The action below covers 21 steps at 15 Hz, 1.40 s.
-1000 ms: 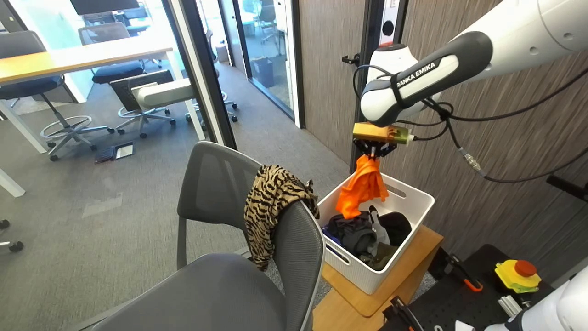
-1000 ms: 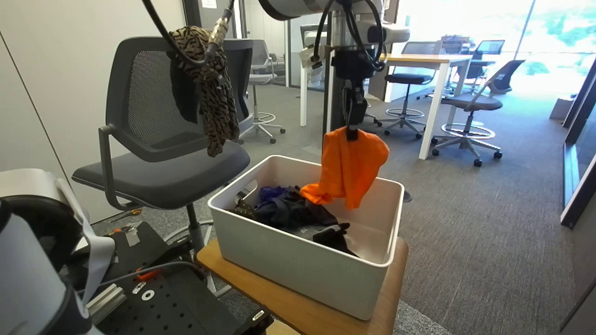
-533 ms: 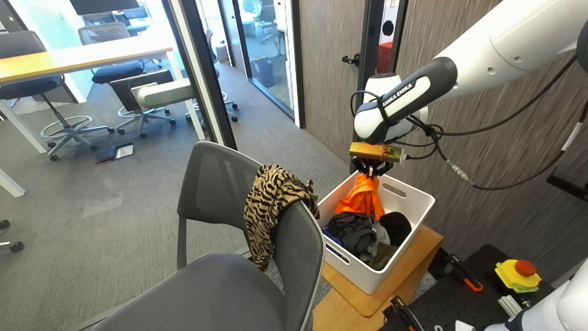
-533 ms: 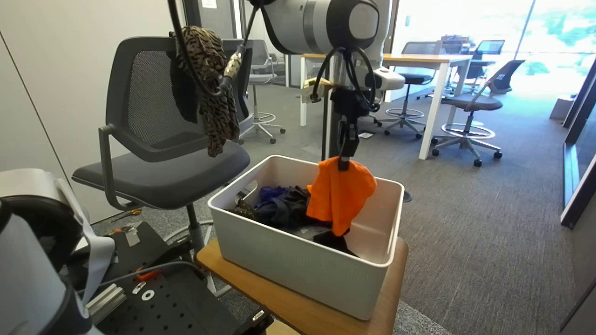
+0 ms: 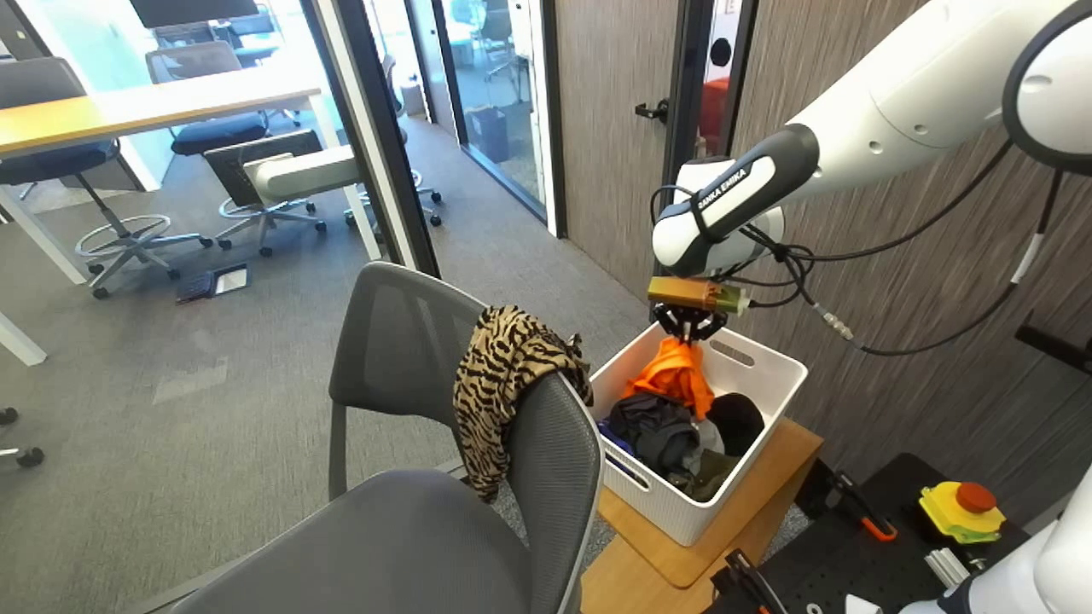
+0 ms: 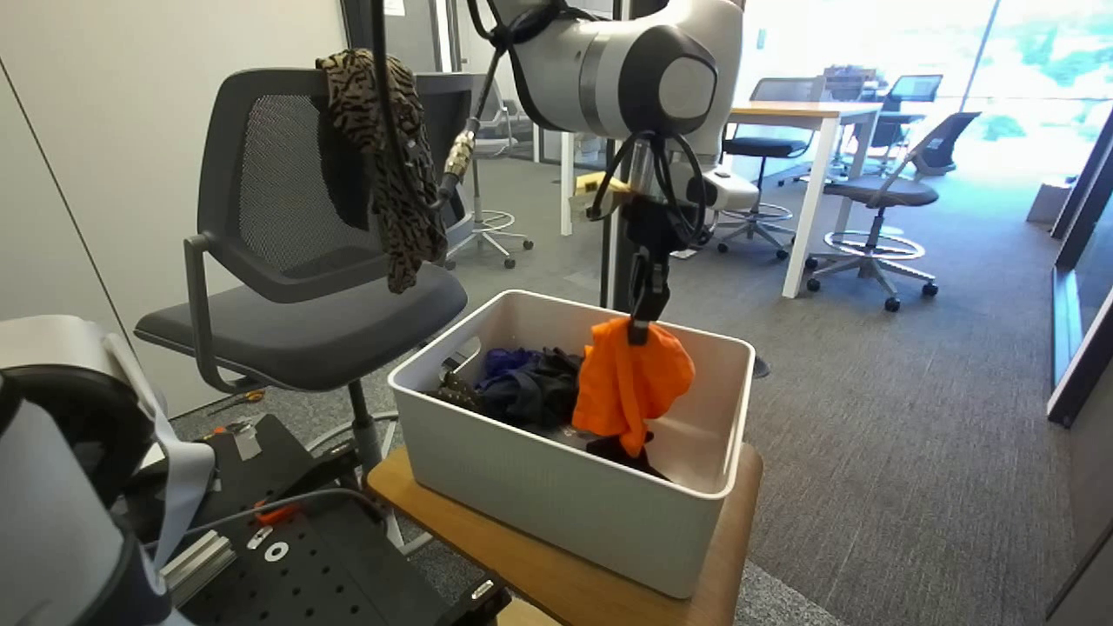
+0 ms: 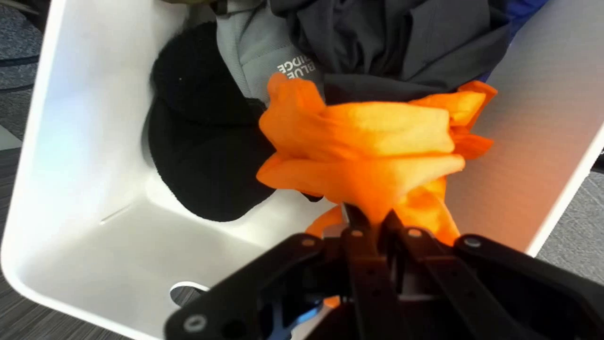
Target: Put the orange cloth on the chair in the white basket
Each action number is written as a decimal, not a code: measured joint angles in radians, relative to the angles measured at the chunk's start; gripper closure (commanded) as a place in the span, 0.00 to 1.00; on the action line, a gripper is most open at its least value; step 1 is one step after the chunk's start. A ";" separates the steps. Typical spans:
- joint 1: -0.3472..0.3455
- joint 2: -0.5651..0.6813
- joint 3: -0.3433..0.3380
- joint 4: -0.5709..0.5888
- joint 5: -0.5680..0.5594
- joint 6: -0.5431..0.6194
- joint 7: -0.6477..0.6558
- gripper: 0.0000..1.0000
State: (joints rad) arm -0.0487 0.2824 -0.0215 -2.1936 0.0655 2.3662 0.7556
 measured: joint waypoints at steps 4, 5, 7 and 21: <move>0.000 0.005 -0.001 0.016 0.042 0.000 -0.031 0.42; 0.001 0.001 -0.001 0.019 0.045 0.000 -0.043 0.35; 0.003 -0.014 -0.001 0.024 0.047 -0.001 -0.074 0.20; 0.058 -0.587 0.059 -0.050 -0.110 -0.573 -0.473 0.00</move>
State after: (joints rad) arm 0.0096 -0.3050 0.0374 -2.2438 -0.0444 1.7928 0.2830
